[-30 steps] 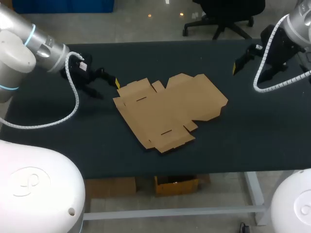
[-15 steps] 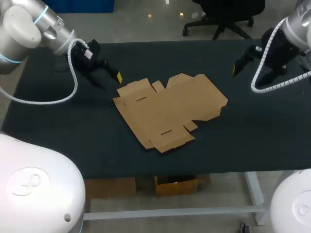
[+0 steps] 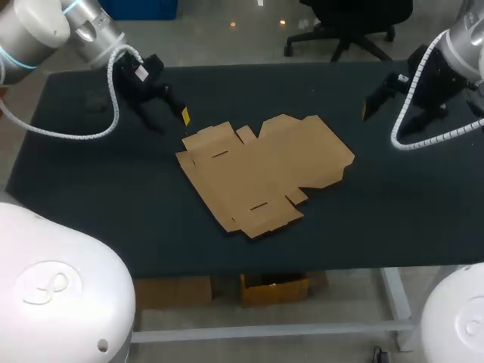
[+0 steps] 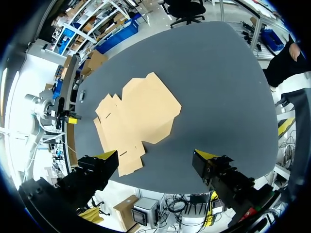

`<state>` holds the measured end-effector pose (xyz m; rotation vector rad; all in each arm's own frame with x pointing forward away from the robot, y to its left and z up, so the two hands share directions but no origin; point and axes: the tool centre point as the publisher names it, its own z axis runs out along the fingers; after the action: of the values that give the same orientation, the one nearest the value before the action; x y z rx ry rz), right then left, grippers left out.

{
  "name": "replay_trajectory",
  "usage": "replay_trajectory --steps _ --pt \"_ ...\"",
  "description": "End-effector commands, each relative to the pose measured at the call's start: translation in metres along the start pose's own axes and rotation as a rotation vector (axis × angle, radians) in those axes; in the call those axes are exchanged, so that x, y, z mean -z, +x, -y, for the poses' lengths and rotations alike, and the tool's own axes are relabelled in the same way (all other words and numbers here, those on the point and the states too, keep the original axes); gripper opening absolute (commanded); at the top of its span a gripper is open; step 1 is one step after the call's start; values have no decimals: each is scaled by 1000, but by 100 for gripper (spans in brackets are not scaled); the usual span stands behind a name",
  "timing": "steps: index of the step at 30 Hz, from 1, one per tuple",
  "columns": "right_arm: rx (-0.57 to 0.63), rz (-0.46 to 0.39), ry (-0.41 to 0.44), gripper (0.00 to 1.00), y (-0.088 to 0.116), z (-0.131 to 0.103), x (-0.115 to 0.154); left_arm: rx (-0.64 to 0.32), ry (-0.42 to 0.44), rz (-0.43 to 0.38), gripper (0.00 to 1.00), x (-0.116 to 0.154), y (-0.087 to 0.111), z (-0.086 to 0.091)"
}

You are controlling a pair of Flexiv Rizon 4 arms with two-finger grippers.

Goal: Assemble the packaging by folding the flat box into shape, placing the metal phone stand inside, and closing the box properly

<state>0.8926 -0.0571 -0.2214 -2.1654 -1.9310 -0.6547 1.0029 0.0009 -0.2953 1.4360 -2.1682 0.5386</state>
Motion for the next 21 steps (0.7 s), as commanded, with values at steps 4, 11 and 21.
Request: replay_trajectory --steps 4,11,21 --pt "11 12 25 100 6 -2 -7 -48 -49 -69 100 -16 -24 30" --pt "13 -7 31 100 -4 8 -6 -169 -16 -54 100 -21 -30 42" --pt "12 -32 42 100 -9 12 -9 -258 23 -25 100 -27 -43 63"
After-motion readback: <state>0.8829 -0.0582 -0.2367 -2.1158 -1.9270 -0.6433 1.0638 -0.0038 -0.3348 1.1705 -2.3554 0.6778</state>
